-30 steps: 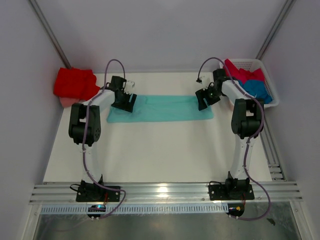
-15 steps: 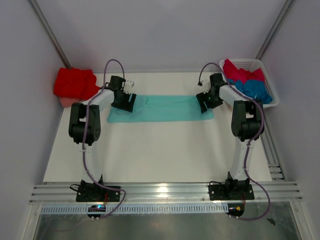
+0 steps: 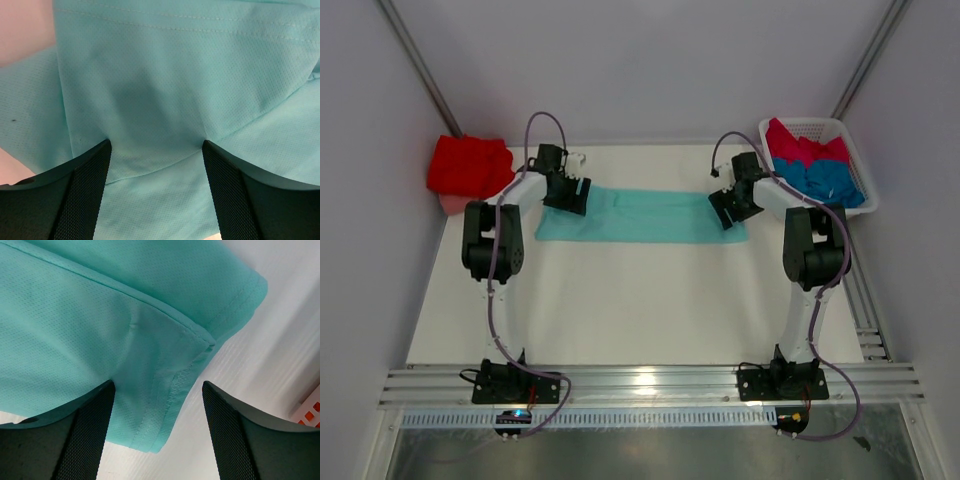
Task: Fold and stack the t-shirts
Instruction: Fold the tshirt
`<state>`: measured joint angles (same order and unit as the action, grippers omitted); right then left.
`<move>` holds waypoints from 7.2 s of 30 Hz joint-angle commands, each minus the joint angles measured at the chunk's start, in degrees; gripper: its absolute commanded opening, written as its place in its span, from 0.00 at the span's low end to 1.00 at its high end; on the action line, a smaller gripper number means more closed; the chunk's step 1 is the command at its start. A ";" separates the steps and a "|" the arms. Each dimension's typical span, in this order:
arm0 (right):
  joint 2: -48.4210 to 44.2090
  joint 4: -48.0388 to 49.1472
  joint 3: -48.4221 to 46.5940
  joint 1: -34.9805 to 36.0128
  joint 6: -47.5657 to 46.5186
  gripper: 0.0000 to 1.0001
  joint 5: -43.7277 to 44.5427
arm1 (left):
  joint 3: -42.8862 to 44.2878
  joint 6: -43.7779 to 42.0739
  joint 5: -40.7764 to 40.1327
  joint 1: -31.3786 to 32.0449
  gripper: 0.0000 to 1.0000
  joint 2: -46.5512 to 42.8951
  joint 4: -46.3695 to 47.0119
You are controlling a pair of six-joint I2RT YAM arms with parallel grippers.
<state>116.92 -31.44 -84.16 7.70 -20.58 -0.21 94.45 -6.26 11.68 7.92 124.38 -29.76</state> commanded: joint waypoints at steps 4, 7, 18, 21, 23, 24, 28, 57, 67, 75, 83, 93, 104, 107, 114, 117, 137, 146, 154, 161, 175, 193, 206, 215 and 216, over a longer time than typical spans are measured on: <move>-2.75 -2.57 5.32 2.05 -2.36 0.75 2.76 | 9.06 0.46 1.76 -0.72 0.76 5.52 -4.95; -3.63 -2.49 6.72 3.19 -2.71 0.75 2.58 | 11.70 0.20 1.59 -0.72 0.76 6.93 -6.36; -7.15 -2.31 9.63 7.32 -2.45 0.75 1.00 | 20.50 -0.15 3.78 -0.72 0.76 11.32 -12.16; -7.76 -2.05 10.24 8.55 -2.97 0.75 1.00 | 24.01 0.20 4.93 -0.72 0.76 13.34 -13.83; -7.94 -2.05 10.59 9.08 -3.06 0.75 -1.02 | 25.25 0.20 5.02 -0.63 0.76 14.66 -15.15; -8.03 -2.13 10.68 9.43 -3.06 0.75 -1.20 | 25.95 -0.06 4.84 -0.63 0.76 14.84 -15.41; -8.03 -2.05 10.86 9.96 -3.15 0.75 -0.24 | 25.96 -1.12 4.14 -0.63 0.76 14.93 -15.77; -8.82 -3.01 13.85 8.20 -5.96 0.75 14.44 | 19.45 -8.33 -2.10 -0.63 0.75 9.92 -15.07; -12.42 -2.14 14.29 7.32 -5.61 0.75 11.30 | 19.36 -8.50 -1.84 -0.63 0.75 10.80 -14.45; -12.43 -2.48 5.96 7.32 -4.38 0.75 8.38 | 19.45 -8.15 -1.31 -0.63 0.75 10.54 -14.71; -5.31 -1.08 0.32 7.32 -4.29 0.75 7.06 | 19.10 -7.98 -0.96 -0.63 0.75 9.92 -15.15; 0.32 -0.64 0.13 6.97 -5.00 0.75 11.28 | 19.19 -7.80 -0.26 -0.63 0.75 9.30 -15.42; -2.05 0.68 7.33 5.83 -6.14 0.75 13.04 | 23.22 -7.27 0.09 -0.63 0.75 12.38 -16.82; -3.63 -0.28 9.36 5.83 -6.05 0.75 11.55 | 26.39 -6.31 0.71 -0.54 0.75 14.22 -17.61; -7.41 -0.99 13.58 5.74 -6.05 0.75 9.97 | 32.72 -6.66 -1.92 0.60 0.75 18.35 -20.16; -8.20 -2.04 14.46 6.01 -6.14 0.75 9.35 | 35.18 -7.27 -2.80 1.30 0.75 19.85 -21.65; -13.39 -7.67 17.89 14.62 -5.26 0.75 4.34 | 41.42 -9.47 -6.58 5.35 0.76 23.45 -22.98; -15.32 -9.78 18.68 16.81 -4.12 0.75 2.85 | 42.48 -9.47 -6.85 5.61 0.76 24.60 -22.54; -17.34 -11.10 19.03 21.73 -2.98 0.75 1.09 | 43.71 -9.03 -6.94 6.14 0.76 25.13 -21.66; -16.47 -10.92 18.77 25.69 -2.10 0.75 -1.46 | 44.59 -9.38 -7.64 7.28 0.76 25.56 -21.57; -14.97 -10.92 16.93 32.90 0.10 0.75 -3.13 | 46.35 -11.49 -9.92 10.62 0.76 27.23 -21.40; -12.33 -11.01 13.23 39.32 1.33 0.75 2.12 | 45.82 -12.90 -10.80 11.15 0.76 27.32 -22.27; -13.30 -7.76 15.70 38.53 4.23 0.76 17.86 | 42.57 -13.86 -11.16 11.06 0.76 25.74 -21.83; -12.25 -8.38 15.78 31.87 6.16 0.79 28.15 | 41.87 -14.04 -11.16 11.06 0.76 25.13 -21.92; -12.33 -8.29 15.96 30.89 6.16 0.79 29.20 | 41.69 -14.13 -11.16 11.06 0.76 25.13 -21.83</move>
<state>105.14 -40.60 -68.66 41.91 -15.84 22.76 138.54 -18.85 1.08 18.72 148.94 -49.78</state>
